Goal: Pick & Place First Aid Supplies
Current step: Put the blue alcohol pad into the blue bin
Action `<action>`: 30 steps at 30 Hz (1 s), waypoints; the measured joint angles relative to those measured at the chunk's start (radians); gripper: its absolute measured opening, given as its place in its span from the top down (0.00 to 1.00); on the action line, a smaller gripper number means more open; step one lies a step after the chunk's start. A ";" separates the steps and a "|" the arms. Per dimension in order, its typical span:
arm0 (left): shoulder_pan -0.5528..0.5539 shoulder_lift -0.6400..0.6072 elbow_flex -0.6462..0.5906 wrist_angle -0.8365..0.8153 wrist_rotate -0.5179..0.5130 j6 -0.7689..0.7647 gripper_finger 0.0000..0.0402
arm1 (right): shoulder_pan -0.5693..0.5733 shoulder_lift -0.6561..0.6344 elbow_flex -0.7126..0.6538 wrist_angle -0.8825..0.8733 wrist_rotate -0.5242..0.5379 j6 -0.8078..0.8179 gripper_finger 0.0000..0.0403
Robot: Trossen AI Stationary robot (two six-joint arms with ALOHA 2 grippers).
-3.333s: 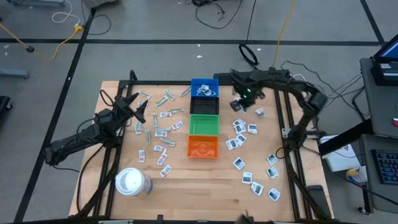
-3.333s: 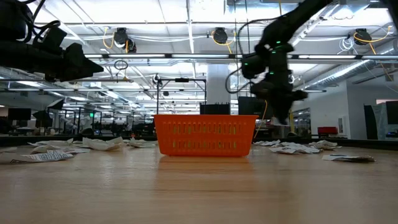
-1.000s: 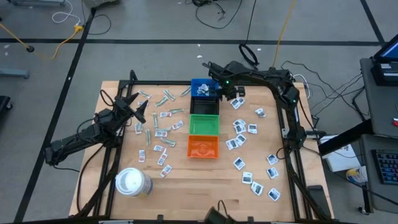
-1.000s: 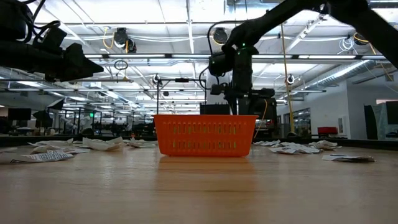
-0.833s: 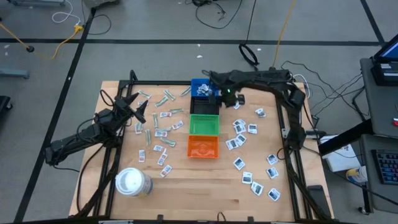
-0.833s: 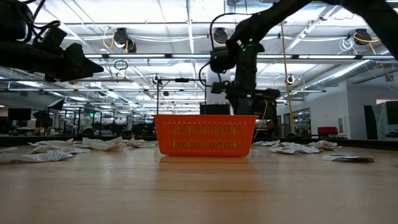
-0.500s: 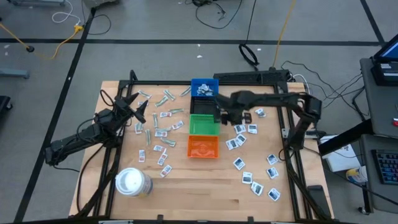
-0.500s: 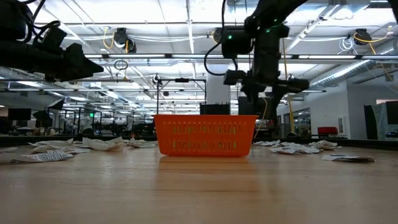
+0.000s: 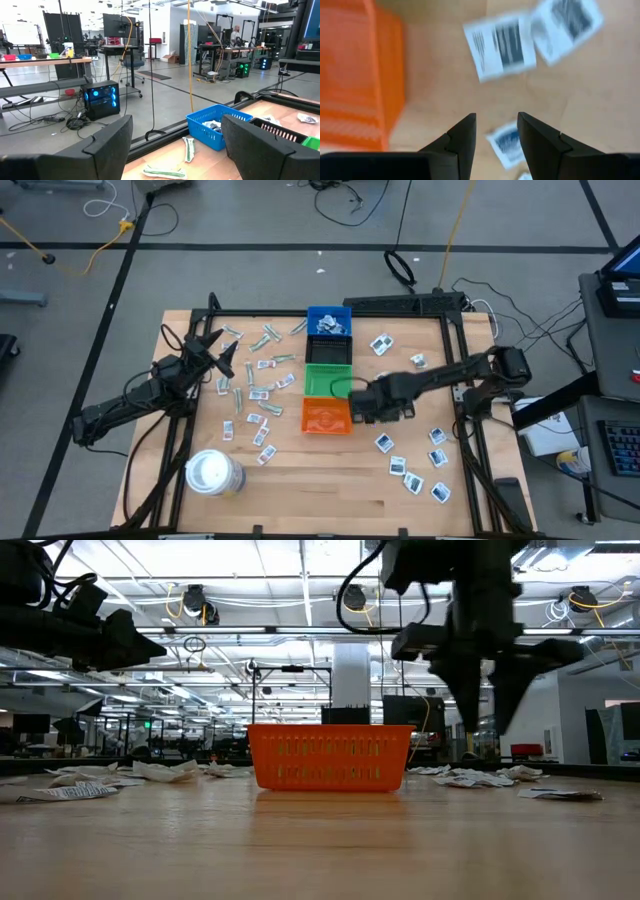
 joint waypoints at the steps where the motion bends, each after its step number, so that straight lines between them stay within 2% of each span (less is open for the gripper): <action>1: 0.000 0.000 0.000 0.000 0.000 0.000 0.24 | 0.024 0.001 -0.006 0.000 0.000 0.024 0.66; 9: 0.000 0.000 0.000 0.000 0.000 0.000 0.24 | 0.163 0.002 -0.067 0.053 -0.004 0.136 0.66; 18: 0.000 0.000 0.000 0.000 0.000 0.000 0.24 | 0.194 0.002 -0.201 0.249 -0.004 0.137 0.66; 24: 0.000 0.000 0.000 0.000 0.000 0.000 0.24 | 0.194 -0.002 -0.245 0.303 -0.005 0.129 0.66; 27: 0.000 0.000 0.000 0.000 0.000 0.000 0.24 | 0.193 -0.002 -0.252 0.303 -0.005 0.109 0.71; 30: 0.000 0.000 0.000 0.000 0.000 0.000 0.24 | 0.193 -0.003 -0.261 0.303 -0.013 0.102 0.82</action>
